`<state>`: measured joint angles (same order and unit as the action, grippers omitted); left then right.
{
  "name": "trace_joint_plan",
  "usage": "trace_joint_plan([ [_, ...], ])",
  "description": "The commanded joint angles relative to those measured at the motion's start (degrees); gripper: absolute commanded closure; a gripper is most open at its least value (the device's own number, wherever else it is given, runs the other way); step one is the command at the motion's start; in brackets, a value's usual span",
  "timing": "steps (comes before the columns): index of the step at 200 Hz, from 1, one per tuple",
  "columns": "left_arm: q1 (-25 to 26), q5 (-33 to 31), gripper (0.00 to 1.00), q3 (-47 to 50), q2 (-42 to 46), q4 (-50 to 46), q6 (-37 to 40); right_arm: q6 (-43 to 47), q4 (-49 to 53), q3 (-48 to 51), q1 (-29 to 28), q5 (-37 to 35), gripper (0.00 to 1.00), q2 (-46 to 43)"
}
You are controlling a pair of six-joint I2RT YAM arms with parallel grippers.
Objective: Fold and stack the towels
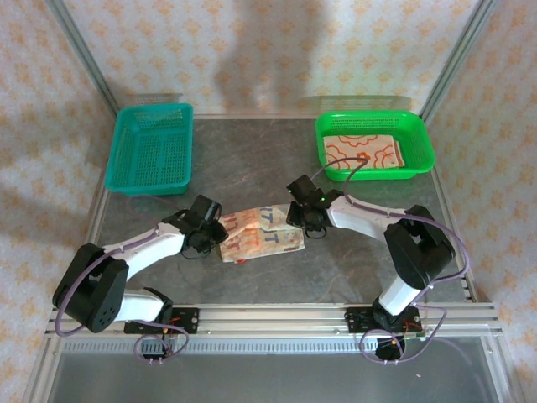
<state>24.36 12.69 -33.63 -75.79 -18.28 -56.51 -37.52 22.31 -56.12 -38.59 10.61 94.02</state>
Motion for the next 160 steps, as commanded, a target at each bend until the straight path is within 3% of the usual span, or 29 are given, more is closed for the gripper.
trace_joint_plan([
  [1, -0.11, 0.63, 0.71, 1.17, 2.24, 0.93, -2.13, -1.44, 0.91, 1.26, -0.26, 0.20, 0.68, -0.50],
  [49, -0.02, 1.71, 0.71, 2.54, 4.76, 3.82, -2.94, -1.83, 0.21, 2.06, -0.52, 1.07, 0.69, -0.75],
  [160, -0.08, 3.50, 0.76, 3.87, 1.27, 6.81, -3.43, -2.59, -0.90, 2.90, -0.96, 2.00, 0.71, -0.22],
])
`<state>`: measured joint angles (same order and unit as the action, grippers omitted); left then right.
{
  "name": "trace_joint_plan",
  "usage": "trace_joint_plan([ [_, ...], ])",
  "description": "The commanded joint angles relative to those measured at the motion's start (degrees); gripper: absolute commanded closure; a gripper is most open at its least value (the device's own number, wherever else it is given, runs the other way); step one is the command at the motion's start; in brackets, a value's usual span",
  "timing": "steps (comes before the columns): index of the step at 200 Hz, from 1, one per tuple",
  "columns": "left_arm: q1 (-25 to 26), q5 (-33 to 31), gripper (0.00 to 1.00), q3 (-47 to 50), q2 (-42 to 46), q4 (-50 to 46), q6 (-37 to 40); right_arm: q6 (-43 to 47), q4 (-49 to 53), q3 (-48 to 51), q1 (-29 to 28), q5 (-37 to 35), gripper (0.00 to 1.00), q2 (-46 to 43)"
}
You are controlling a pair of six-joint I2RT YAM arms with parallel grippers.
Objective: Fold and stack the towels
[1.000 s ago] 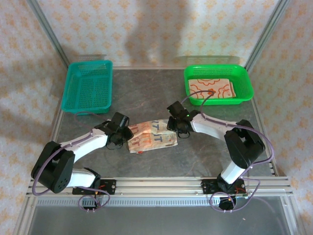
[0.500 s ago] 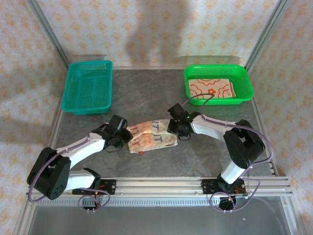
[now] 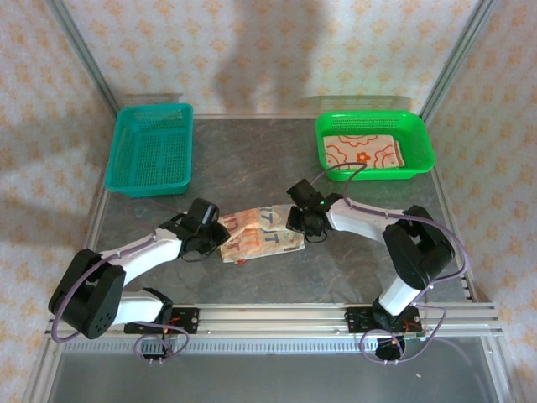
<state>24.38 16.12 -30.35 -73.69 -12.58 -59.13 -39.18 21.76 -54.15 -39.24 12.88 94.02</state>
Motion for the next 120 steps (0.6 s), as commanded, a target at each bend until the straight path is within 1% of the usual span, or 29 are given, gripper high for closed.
trace_joint_plan([
  [1, -0.07, 0.10, 0.76, 0.62, -0.88, 1.17, -0.76, -0.92, -0.38, 0.91, -0.31, -0.29, 0.71, -0.18],
  [71, -0.07, -0.56, 0.73, -0.14, -1.45, 0.12, 0.18, 0.94, 1.53, -1.52, -0.35, -2.83, 0.71, -0.84],
  [97, -0.11, 0.05, 0.80, -0.40, -2.48, 1.50, 0.24, 1.37, 1.54, -2.61, -0.36, -2.58, 0.71, 0.71],
  [110, -0.11, -0.03, 0.87, -0.80, -2.64, 1.17, 0.52, 1.52, 1.28, -2.88, -0.31, -2.28, 0.71, 1.44],
  [120, -0.08, -0.25, 0.87, -1.02, -2.60, 0.76, 0.68, 1.64, 1.18, -3.14, -0.31, -2.16, 0.71, 2.17],
])
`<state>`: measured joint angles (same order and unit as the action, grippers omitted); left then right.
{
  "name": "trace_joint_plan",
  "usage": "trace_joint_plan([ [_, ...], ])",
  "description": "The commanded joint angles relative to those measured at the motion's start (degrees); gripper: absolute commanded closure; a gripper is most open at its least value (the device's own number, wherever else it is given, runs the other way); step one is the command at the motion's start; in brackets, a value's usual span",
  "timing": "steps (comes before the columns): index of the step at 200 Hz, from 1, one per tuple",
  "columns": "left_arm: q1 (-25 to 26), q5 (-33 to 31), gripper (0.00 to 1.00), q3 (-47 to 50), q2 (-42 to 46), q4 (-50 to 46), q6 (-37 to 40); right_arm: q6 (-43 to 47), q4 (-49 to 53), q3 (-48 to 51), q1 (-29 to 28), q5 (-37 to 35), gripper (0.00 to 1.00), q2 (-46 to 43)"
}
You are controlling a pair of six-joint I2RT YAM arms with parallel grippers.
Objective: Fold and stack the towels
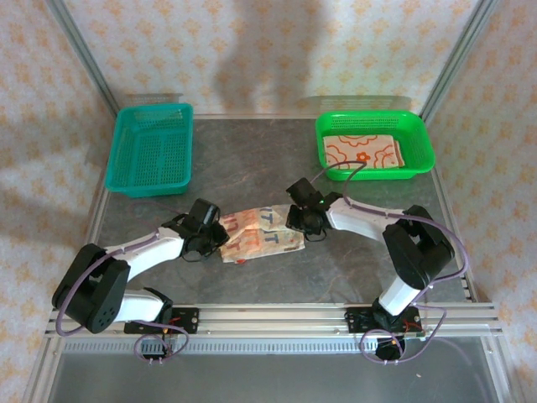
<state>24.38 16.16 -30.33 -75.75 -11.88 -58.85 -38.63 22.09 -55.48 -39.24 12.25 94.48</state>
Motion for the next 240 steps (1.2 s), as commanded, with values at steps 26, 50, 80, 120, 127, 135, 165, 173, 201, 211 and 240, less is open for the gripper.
trace_joint_plan([
  [26, -0.04, -0.57, 0.92, -1.30, -0.28, -0.24, 0.67, 1.10, 0.51, -1.82, -0.31, -1.18, 0.75, 2.54],
  [50, -0.09, -0.40, 0.98, -1.75, -0.48, -0.63, 0.75, 1.36, 1.07, -2.17, -0.31, -1.26, 0.88, 2.51],
  [80, -0.07, -1.71, 1.00, -3.93, 0.59, -4.32, 2.22, 2.52, 3.53, -2.75, -0.31, -2.85, 1.00, 0.92],
  [120, -0.12, -6.58, 1.00, -9.70, 3.88, -15.10, 6.94, 6.53, 7.40, -4.26, 1.42, -1.52, 1.00, -0.57],
  [127, -0.06, -6.98, 1.00, -10.45, 4.23, -16.68, 7.48, 7.56, 8.30, -4.57, 1.73, -1.08, 1.00, -0.78],
  [135, -0.12, -6.98, 1.00, -11.11, 4.55, -18.08, 8.21, 8.64, 9.28, -4.92, 2.01, -0.68, 1.00, -1.15],
  [165, -0.10, -6.31, 1.00, -11.60, 6.47, -21.09, 9.10, 11.22, 11.52, -5.67, 2.42, 1.17, 1.00, -2.92],
  [173, -0.06, -6.25, 1.00, -11.51, 7.23, -21.55, 9.11, 11.51, 11.87, -5.78, 2.42, 1.74, 1.00, -3.24],
  [201, 0.02, -5.79, 1.00, -11.03, 10.12, -23.05, 8.41, 11.70, 12.50, -5.12, 2.42, 3.47, 1.00, -4.24],
  [211, 0.07, -5.62, 1.00, -10.90, 11.18, -23.77, 8.02, 11.61, 12.78, -4.68, 2.42, 3.65, 1.00, -4.81],
  [240, 0.91, -5.03, 1.00, -9.47, 15.39, -25.47, 6.18, 11.39, 13.96, -3.54, 2.33, 4.39, 1.00, -7.46],
])
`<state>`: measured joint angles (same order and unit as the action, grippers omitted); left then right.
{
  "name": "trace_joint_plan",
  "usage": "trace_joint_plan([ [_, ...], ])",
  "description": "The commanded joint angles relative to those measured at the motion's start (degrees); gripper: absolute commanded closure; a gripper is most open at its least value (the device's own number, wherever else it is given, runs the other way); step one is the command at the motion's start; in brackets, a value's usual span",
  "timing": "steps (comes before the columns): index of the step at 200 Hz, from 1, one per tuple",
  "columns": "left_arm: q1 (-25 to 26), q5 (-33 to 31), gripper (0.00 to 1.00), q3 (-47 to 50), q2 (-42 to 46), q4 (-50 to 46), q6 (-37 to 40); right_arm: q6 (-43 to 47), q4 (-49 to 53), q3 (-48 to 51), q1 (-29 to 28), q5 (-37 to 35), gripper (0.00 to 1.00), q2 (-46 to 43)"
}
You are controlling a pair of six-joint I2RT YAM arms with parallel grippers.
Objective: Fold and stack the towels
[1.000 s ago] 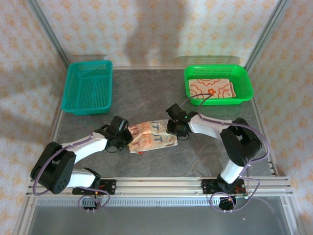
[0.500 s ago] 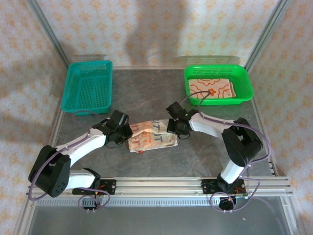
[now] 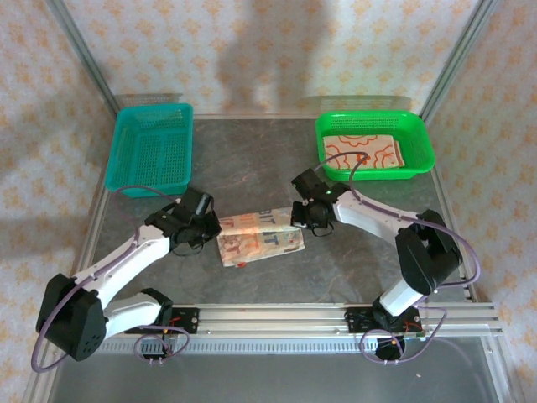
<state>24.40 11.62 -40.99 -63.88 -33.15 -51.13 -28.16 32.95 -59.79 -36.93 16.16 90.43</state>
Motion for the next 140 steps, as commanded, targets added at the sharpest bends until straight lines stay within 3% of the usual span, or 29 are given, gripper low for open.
trace_joint_plan([
  [1, 0.85, -0.47, 1.00, 1.32, 3.68, -4.25, -1.61, 0.92, 3.14, 0.79, 0.01, 0.51, 1.00, -3.55],
  [80, 6.98, 0.12, 1.00, 8.27, 13.05, -4.70, -9.75, -0.31, 3.30, 6.15, -1.55, 1.76, 1.00, -7.79],
  [140, 12.38, 0.03, 1.00, 13.60, 13.15, -1.85, -14.88, -0.31, 1.83, 9.49, -2.01, 1.36, 1.00, -6.98],
])
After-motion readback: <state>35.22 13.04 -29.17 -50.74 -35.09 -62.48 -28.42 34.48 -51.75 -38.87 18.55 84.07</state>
